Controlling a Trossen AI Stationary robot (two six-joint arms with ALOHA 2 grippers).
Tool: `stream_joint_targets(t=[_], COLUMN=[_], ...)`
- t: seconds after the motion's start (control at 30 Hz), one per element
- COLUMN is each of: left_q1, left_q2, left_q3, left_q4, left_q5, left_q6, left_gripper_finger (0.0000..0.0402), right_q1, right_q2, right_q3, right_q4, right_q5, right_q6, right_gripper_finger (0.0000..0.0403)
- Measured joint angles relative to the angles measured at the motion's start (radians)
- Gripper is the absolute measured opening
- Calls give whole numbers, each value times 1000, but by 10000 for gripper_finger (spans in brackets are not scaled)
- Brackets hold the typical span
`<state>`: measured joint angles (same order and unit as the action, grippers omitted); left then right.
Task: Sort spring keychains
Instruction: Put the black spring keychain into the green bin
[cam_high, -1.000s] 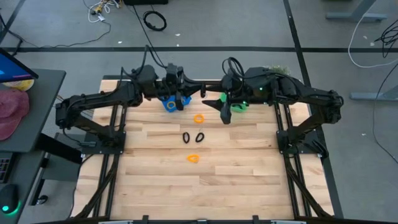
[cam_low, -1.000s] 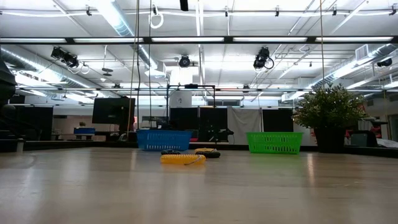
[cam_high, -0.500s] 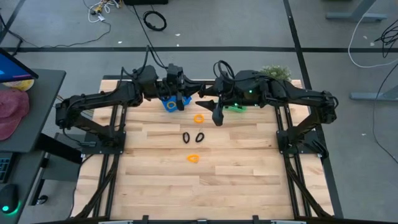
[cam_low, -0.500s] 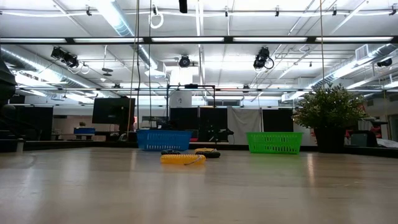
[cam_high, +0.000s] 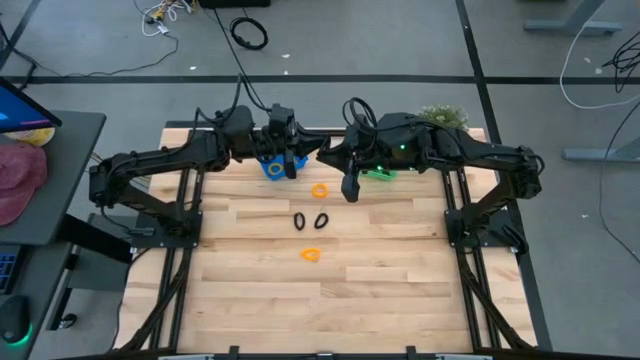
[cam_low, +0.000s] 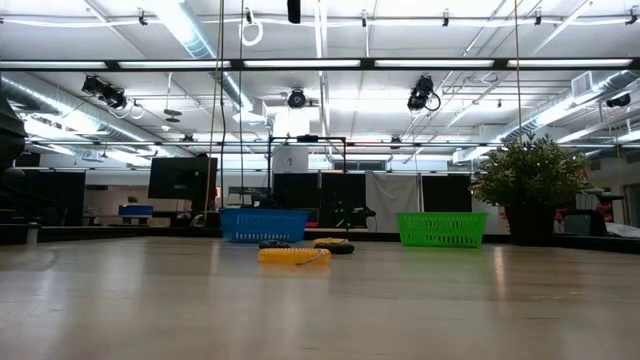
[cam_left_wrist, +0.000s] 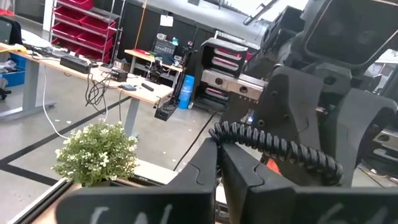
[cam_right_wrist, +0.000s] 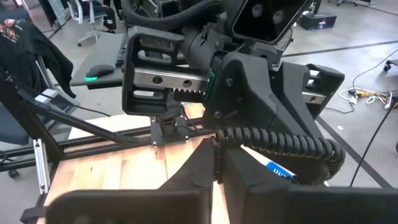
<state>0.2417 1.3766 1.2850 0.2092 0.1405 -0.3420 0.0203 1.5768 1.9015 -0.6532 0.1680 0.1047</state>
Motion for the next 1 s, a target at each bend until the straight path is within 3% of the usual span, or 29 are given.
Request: stream_joint_targets(t=[0.17,0.63,1.0], left_q1=[0,4,4], left_q2=[0,-79,-124], left_q3=[0,1,1], left_q4=[-1,-148,-225], left_q5=[33,29,-6], left_q6=[-1,78,103], left_gripper_finger=[21,149,167], right_q1=[0,3,125], right_q2=[-5,-146,-274], right_q3=[0,0,0], right_q4=[-13,-233,-450], right_q5=[6,88,276], right_q6=[-1,98,242], right_gripper_finger=[8,3,2])
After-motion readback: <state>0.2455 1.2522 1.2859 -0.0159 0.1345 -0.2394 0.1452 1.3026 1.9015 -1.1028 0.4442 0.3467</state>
